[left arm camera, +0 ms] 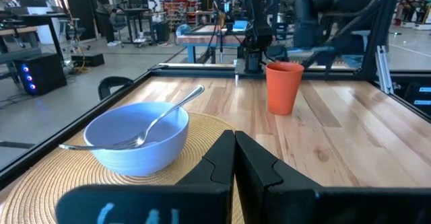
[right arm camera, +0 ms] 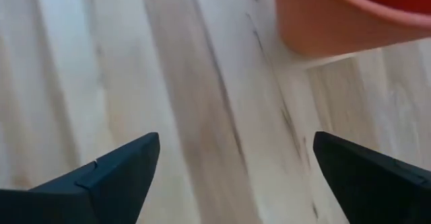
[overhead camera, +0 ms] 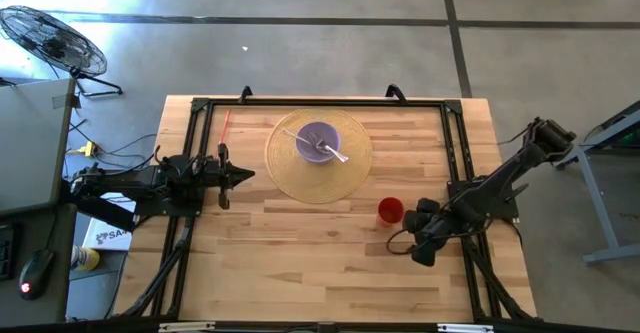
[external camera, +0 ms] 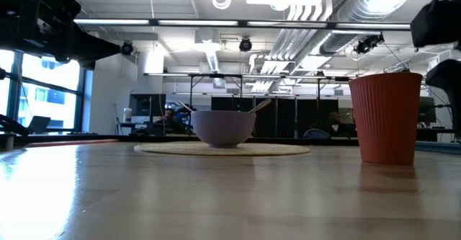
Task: Pick & Place Utensil
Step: Put the orange cup on the yellow placemat to the top right of the purple bowl
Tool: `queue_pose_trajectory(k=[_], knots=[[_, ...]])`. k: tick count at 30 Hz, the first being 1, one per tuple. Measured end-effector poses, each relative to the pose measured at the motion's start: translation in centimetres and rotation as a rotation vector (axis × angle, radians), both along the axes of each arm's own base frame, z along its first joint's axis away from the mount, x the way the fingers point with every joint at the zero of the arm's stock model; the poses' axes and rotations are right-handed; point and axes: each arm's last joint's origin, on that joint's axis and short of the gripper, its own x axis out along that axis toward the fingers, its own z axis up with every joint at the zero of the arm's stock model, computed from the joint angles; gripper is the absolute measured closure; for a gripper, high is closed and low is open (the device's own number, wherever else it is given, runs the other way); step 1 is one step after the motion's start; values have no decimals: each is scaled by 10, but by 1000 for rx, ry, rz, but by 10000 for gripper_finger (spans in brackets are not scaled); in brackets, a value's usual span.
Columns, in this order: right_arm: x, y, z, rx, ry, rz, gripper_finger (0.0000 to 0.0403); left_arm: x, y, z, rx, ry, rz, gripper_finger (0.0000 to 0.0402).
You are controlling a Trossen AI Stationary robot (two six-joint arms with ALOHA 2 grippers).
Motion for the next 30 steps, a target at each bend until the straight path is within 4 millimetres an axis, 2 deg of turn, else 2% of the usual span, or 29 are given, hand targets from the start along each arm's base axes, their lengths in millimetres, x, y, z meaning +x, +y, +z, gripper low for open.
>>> queue_pose_trajectory(k=[11,16,23,30], knots=[[-18,-10,-40,-200,-156,-51,14,0,0,0,0,0,0,401],[-22,-12,-54,-211,-262,-46,13,0,0,0,0,0,-1,401],[-24,-20,-68,-279,-475,-58,12,0,0,0,0,0,-1,401],[-24,-27,-74,-316,-661,3,12,0,0,0,0,0,-1,401]])
